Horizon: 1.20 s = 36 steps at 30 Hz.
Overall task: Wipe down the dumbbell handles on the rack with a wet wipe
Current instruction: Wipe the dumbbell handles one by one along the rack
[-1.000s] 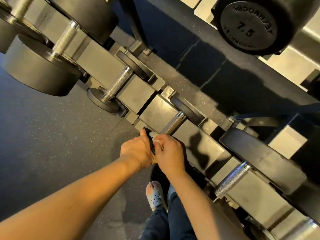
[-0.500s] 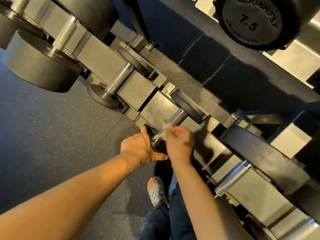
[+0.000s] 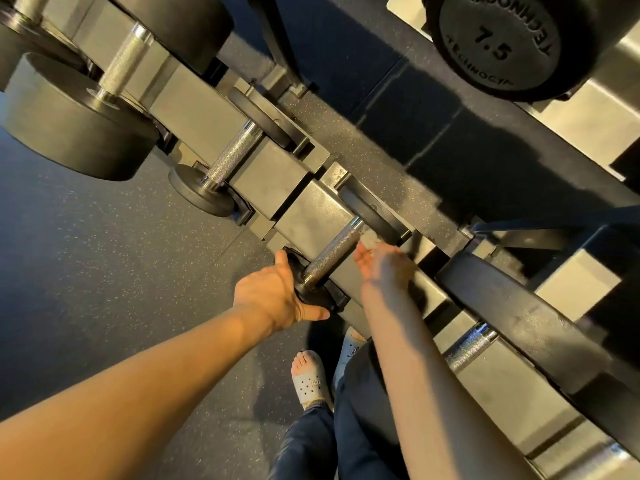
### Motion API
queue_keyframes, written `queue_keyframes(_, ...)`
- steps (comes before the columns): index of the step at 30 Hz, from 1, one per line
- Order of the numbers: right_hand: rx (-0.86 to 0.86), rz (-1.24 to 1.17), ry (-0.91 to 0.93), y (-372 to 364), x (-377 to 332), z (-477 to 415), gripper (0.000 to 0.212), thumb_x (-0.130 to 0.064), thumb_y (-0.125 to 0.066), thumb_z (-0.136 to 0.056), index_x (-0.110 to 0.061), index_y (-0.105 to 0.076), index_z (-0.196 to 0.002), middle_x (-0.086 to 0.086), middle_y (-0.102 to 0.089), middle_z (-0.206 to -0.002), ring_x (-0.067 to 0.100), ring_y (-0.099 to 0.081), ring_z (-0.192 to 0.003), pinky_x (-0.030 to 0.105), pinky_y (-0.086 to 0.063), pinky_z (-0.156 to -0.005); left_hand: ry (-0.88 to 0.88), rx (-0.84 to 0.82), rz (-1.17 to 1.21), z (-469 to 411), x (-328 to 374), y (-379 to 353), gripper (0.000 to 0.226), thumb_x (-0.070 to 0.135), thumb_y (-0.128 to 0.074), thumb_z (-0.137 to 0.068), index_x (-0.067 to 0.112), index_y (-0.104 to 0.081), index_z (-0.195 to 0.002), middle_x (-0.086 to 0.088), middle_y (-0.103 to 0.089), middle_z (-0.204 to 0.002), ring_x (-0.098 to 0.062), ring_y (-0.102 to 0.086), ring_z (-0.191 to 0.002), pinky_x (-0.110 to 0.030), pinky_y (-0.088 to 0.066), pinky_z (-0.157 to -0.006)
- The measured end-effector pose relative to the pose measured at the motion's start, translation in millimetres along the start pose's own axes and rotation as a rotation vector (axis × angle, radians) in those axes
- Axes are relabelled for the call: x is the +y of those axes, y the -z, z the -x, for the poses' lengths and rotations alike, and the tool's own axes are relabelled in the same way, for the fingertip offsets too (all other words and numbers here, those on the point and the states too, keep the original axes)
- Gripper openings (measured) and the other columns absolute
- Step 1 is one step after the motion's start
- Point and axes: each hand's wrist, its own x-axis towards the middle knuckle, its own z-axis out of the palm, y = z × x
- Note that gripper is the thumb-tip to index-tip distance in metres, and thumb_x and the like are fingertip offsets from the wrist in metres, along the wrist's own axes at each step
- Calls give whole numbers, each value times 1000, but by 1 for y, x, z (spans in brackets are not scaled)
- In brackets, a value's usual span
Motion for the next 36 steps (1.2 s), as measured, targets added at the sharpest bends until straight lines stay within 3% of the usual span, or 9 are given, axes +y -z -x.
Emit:
queue_keyframes(2,27,121,54,-7,13,13,18,-1,-52,-100,-11,-63,-91,9,-64,-77,10,-58,-53,20,-49,-49,3,0,-6,0,0,-1,114,86,-77,-50,16,-32,-128,2,-62,-92,-19,-63,-82,-35,-51,-68)
queue_keyframes(7,-242,631,40,8,45,35,17,0,-54,-97,-2,-71,-100,5,-65,-78,10,-58,-59,14,-44,-47,7,13,14,-1,1,-2,112,87,-77,-45,18,-33,-121,3,-63,-87,-19,-64,-80,-36,-53,-69)
queue_keyframes(13,-6,110,45,-4,5,21,6,-11,-59,-100,-7,-64,-101,10,-70,-87,13,-68,-65,22,-57,-61,10,-15,-10,1,1,1,118,84,-77,-51,14,-30,-133,3,-60,-84,-17,-61,-77,-32,-48,-64)
queue_keyframes(17,-120,513,257,1,35,33,12,-14,-57,-101,-9,-66,-106,3,-69,-98,11,-69,-83,21,-55,-68,6,-10,3,1,1,0,123,85,-76,-49,13,-29,-137,3,-62,-84,-16,-63,-76,-36,-57,-70)
queue_keyframes(21,-358,915,252,15,51,37,18,-11,-60,-97,-8,-71,-83,-1,-68,-74,8,-63,-68,26,-50,-64,4,-22,-10,3,3,2,128,85,-75,-49,10,-27,-141,2,-60,-82,-17,-62,-74,-37,-57,-70)
queue_keyframes(24,-225,747,171,10,31,35,15,-10,-62,-98,-13,-72,-88,1,-70,-75,10,-65,-64,25,-55,-60,26,-30,0,4,4,3,121,86,-77,-48,13,-31,-133,1,-64,-88,-19,-64,-79,-37,-55,-69)
queue_keyframes(28,-79,357,184,3,9,27,8,-14,-66,-98,-9,-71,-102,3,-71,-72,7,-67,-55,20,-55,-52,24,-40,25,4,2,3,127,86,-77,-51,12,-27,-142,-1,-63,-97,-23,-63,-86,-36,-50,-68)
queue_keyframes(31,-156,527,271,0,30,41,14,-17,-68,-97,-12,-70,-83,0,-69,-67,2,-63,-51,17,-50,-48,-13,-13,29,4,-2,-1,132,86,-76,-53,10,-24,-147,0,-61,-92,-22,-60,-82,-35,-48,-67)
queue_keyframes(36,-231,899,318,-6,49,49,15,-25,-75,-90,-17,-73,-79,-3,-73,-75,8,-71,-69,29,-59,-68,-38,-10,37,2,-5,-4,141,87,-74,-55,10,-12,-155,0,-61,-87,-23,-62,-78,-36,-49,-66)
